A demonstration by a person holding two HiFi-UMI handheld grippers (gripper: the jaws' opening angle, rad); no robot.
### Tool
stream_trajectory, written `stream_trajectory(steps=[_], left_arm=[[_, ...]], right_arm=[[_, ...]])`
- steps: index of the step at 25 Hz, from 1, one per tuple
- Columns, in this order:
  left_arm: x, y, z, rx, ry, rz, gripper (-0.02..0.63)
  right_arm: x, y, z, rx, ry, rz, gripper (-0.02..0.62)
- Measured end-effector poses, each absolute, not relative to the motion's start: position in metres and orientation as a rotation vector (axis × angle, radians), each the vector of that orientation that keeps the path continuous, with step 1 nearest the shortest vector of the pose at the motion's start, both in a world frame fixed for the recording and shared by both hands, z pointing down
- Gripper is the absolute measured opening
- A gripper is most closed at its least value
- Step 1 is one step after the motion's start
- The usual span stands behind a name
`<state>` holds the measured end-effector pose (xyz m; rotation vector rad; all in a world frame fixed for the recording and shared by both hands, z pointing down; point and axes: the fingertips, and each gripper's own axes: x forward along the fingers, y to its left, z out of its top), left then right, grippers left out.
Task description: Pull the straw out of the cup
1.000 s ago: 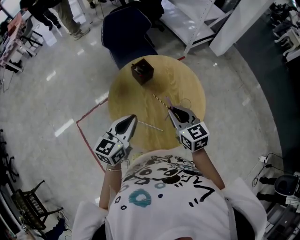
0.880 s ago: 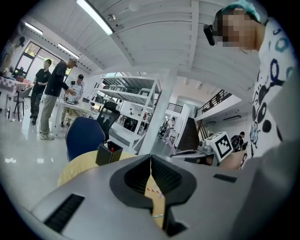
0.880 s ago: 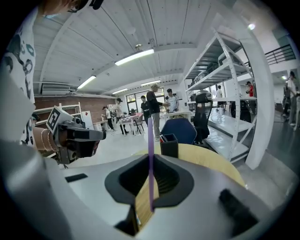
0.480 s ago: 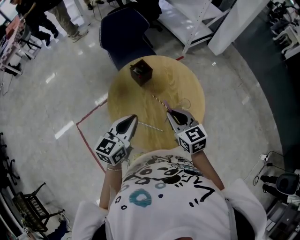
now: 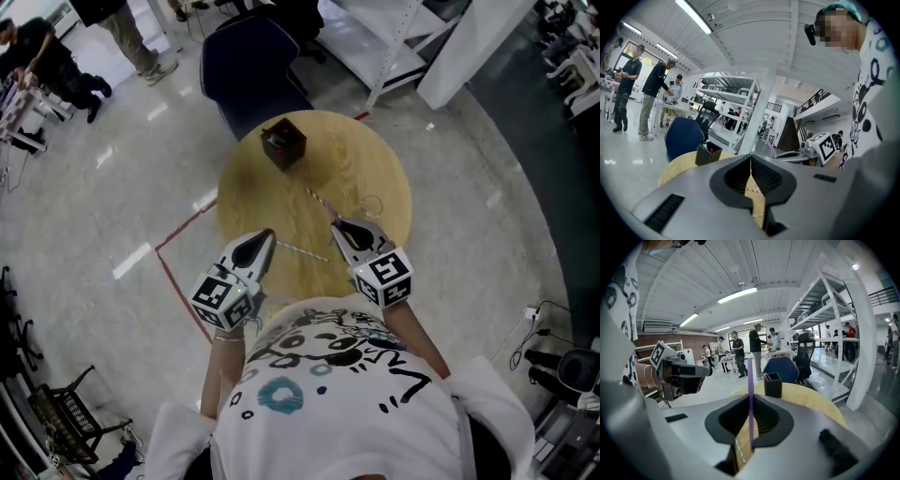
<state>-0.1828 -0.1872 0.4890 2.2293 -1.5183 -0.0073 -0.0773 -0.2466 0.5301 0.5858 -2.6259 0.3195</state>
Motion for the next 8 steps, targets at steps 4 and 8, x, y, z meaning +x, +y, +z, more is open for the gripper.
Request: stream_trajectory(steps=[4,8], left_arm=[[-0.1838,-0.1855,0.4878,2.229,-1.520,-0.007,0.017],[-0.1853,-0.1837,0.4884,2.231,-1.518,0.001,0.017]], right_arm=[[-0.0785,-0.2447,0.5287,0.584,-2.630,0.319,0.043],[-0.0806,-0.2437,0.5286,0.587,-2.633,0.321,0.043]])
